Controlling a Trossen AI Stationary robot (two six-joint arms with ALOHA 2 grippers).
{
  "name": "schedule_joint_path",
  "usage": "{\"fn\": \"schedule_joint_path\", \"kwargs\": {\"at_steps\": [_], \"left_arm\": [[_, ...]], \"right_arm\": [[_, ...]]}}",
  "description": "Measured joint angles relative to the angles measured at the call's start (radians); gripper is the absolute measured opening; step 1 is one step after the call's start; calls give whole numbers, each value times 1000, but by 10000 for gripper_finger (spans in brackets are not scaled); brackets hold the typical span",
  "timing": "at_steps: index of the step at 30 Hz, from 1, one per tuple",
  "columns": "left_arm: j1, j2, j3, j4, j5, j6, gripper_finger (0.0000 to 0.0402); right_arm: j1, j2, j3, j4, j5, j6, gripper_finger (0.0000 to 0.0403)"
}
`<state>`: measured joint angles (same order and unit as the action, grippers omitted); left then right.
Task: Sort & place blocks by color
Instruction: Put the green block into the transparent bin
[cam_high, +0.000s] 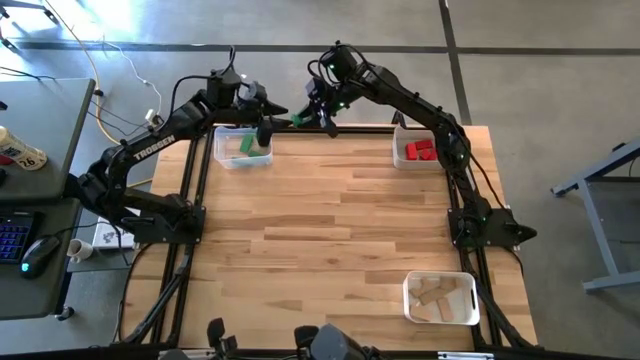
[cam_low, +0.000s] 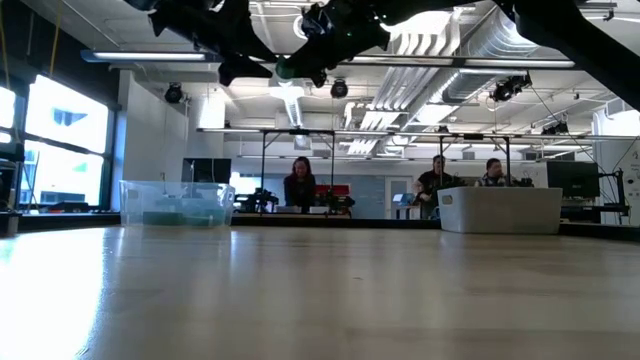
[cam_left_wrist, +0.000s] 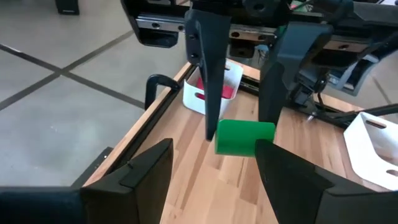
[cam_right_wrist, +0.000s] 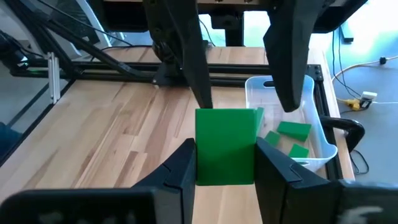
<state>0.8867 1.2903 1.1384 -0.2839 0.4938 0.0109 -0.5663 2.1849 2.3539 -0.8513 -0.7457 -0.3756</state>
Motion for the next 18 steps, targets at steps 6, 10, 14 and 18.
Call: {"fn": "schedule_joint_path", "kwargs": {"at_steps": [6, 10, 14, 18], "left_arm": [[-5, 0, 0, -3, 106, -1, 219], [-4, 0, 0, 2, 103, -9, 219], [-8, 0, 0, 19, 53, -46, 219], [-8, 0, 0, 22, 55, -60, 218]], "right_arm": [[-3, 0, 1, 9, 2, 0, 95], [-1, 1, 1, 10, 2, 0, 95], [13, 1, 1, 10, -5, 1, 95], [19, 1, 1, 7, -14, 1, 95]]}}
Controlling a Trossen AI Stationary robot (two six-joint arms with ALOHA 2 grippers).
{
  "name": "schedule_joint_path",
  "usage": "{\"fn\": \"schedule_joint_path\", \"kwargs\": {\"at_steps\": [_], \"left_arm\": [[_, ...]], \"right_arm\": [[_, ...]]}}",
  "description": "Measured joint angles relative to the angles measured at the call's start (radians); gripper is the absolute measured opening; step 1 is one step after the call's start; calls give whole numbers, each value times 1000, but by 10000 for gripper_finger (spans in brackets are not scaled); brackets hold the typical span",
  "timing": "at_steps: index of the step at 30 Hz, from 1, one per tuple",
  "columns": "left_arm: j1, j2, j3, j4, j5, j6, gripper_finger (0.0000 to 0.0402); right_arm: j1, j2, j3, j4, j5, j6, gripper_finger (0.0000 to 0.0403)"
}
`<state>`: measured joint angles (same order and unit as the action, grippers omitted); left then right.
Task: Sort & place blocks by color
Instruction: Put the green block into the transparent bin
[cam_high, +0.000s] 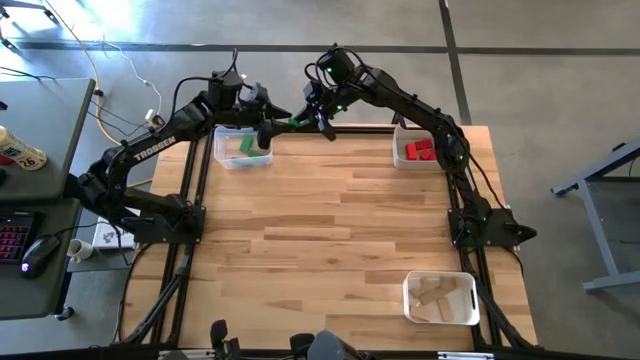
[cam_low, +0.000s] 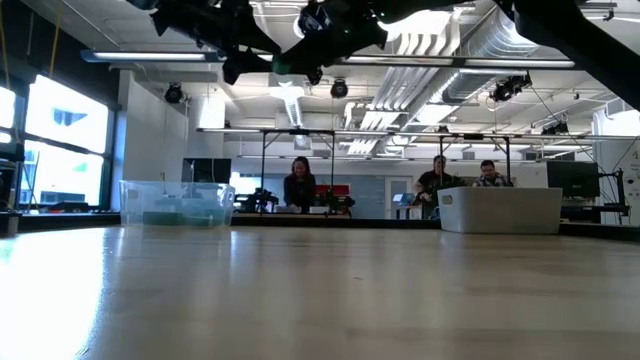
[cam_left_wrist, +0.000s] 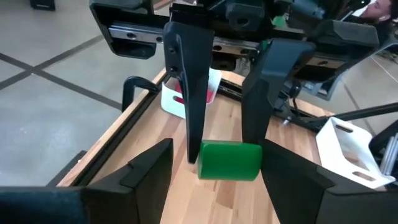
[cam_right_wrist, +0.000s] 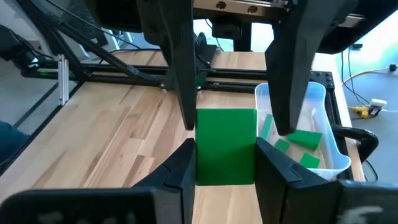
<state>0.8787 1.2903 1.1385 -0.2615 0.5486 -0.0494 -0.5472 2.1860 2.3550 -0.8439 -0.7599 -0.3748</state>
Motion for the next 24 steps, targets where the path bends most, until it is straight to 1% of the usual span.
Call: {"fn": "schedule_joint_path", "kwargs": {"at_steps": [7, 11, 15, 21, 22, 24], "left_arm": [[-6, 0, 0, -2, -4, 0, 217], [-6, 0, 0, -1, -7, 0, 203], [-11, 0, 0, -1, -7, 20, 173], [-22, 0, 0, -1, -7, 67, 107], [-24, 0, 0, -1, -7, 72, 99], [-29, 0, 0, -2, -11, 82, 98]], "right_arm": [[0, 0, 0, 9, -17, 4, 95], [0, 0, 0, 18, -17, 8, 95], [0, 0, 0, 17, -15, 8, 95], [0, 0, 0, 14, -15, 8, 95], [0, 0, 0, 14, -15, 8, 95], [0, 0, 0, 13, -15, 7, 95]]}}
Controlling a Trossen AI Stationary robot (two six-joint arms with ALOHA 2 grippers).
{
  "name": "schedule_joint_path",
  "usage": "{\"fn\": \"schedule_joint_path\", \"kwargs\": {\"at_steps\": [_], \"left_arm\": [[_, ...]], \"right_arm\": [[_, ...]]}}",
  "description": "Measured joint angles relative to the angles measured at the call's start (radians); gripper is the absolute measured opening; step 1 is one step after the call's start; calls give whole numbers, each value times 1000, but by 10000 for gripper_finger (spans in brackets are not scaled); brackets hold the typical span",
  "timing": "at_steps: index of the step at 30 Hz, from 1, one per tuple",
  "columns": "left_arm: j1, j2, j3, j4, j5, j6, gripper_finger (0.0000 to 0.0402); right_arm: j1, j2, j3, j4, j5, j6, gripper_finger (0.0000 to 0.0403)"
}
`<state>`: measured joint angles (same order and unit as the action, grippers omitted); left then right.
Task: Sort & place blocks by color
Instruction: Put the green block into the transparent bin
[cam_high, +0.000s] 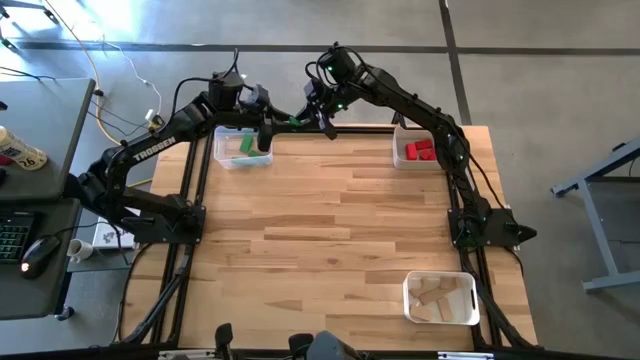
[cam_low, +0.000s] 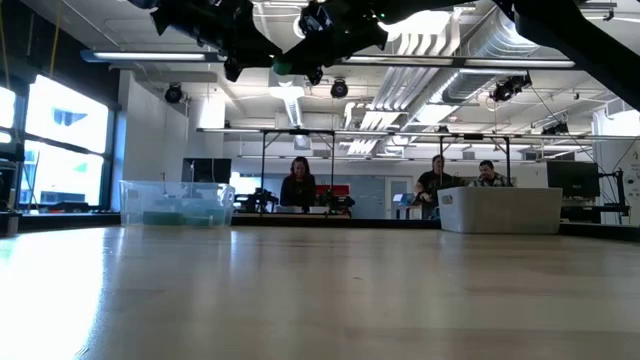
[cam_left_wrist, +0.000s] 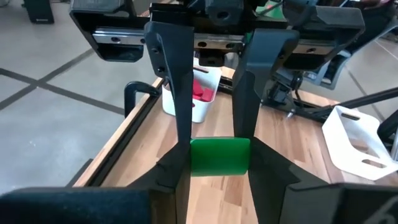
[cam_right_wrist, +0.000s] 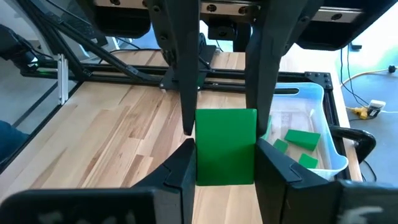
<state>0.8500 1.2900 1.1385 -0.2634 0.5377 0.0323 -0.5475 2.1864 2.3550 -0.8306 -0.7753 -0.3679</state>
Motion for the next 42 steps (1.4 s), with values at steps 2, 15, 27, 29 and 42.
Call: {"fn": "schedule_joint_path", "kwargs": {"at_steps": [2, 15, 27, 29, 42], "left_arm": [[-1, 0, 0, 1, -1, 4, 98], [1, 1, 0, -156, -212, 83, 98], [35, 47, 0, -506, -622, 93, 98], [52, 80, 0, -550, -630, 78, 98], [119, 291, 0, -545, -628, -18, 101]], "right_arm": [[0, 0, 0, 0, 0, -3, 105], [-9, 0, 0, -58, 280, 49, 230], [-21, 0, 0, -135, 385, 53, 233], [-21, 0, 0, -136, 385, 53, 233], [-21, 0, 0, -145, 387, 53, 233]]}}
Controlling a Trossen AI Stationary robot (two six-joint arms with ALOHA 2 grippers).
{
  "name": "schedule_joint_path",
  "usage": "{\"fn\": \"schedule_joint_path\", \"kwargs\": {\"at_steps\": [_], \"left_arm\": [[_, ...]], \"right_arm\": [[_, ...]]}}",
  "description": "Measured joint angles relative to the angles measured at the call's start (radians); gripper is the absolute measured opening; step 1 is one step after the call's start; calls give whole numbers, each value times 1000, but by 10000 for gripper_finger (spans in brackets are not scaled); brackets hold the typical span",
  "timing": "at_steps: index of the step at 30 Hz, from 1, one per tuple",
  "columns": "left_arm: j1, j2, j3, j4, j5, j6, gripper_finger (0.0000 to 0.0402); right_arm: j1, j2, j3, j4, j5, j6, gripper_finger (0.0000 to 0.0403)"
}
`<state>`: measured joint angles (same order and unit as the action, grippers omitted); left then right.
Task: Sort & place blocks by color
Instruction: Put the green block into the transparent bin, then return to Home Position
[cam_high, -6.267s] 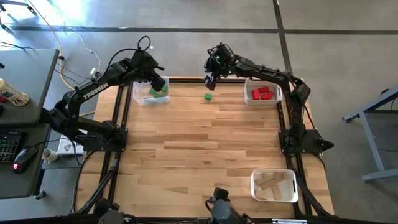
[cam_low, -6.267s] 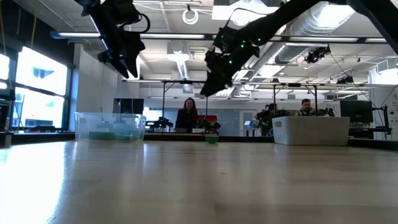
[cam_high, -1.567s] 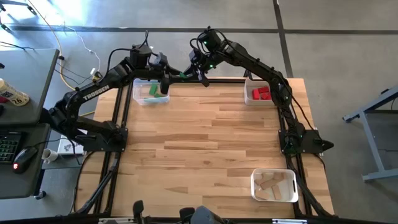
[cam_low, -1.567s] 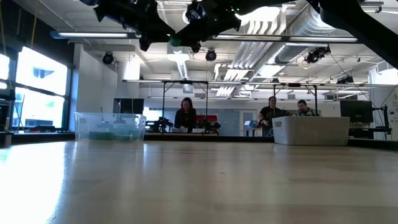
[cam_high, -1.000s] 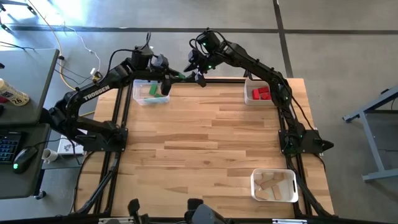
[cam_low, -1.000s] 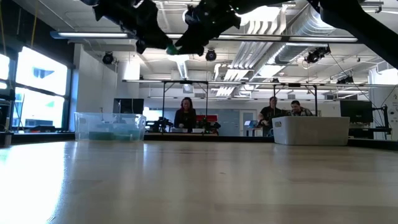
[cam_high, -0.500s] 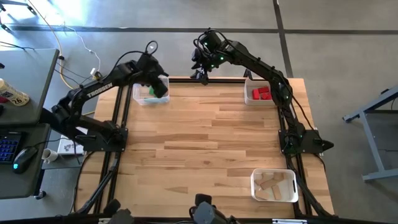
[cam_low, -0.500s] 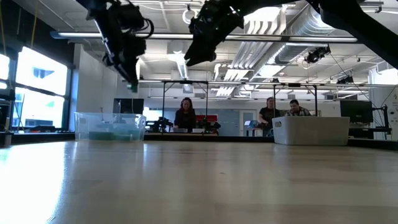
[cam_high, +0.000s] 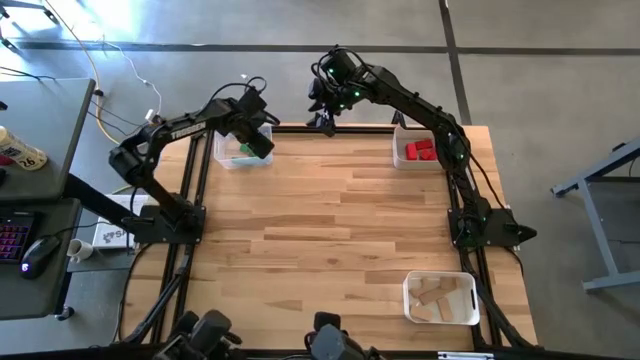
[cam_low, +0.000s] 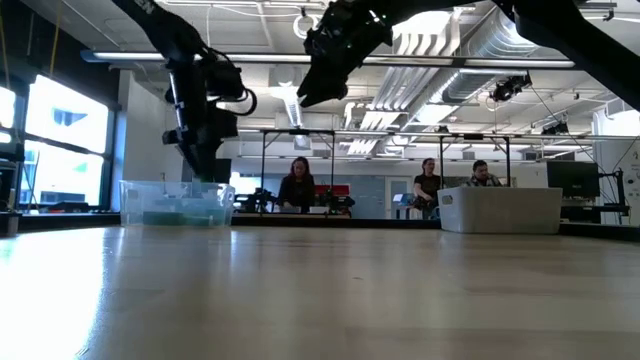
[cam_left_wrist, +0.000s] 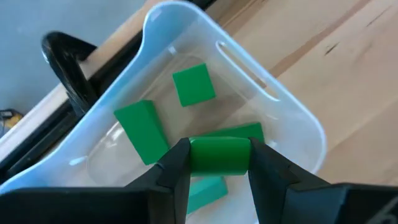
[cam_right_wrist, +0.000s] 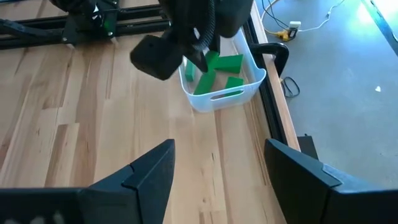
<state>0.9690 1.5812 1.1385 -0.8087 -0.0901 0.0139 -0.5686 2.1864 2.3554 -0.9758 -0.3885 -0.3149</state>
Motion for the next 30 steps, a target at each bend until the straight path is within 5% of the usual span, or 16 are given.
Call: {"fn": "schedule_joint_path", "kwargs": {"at_steps": [15, 30], "left_arm": [[7, 53, 0, 3, 38, -54, 190], [-48, -108, 106, 37, 73, -85, 199]], "right_arm": [[0, 0, 0, -30, -3, -4, 233], [2, 0, 0, -128, -75, 27, 233]]}}
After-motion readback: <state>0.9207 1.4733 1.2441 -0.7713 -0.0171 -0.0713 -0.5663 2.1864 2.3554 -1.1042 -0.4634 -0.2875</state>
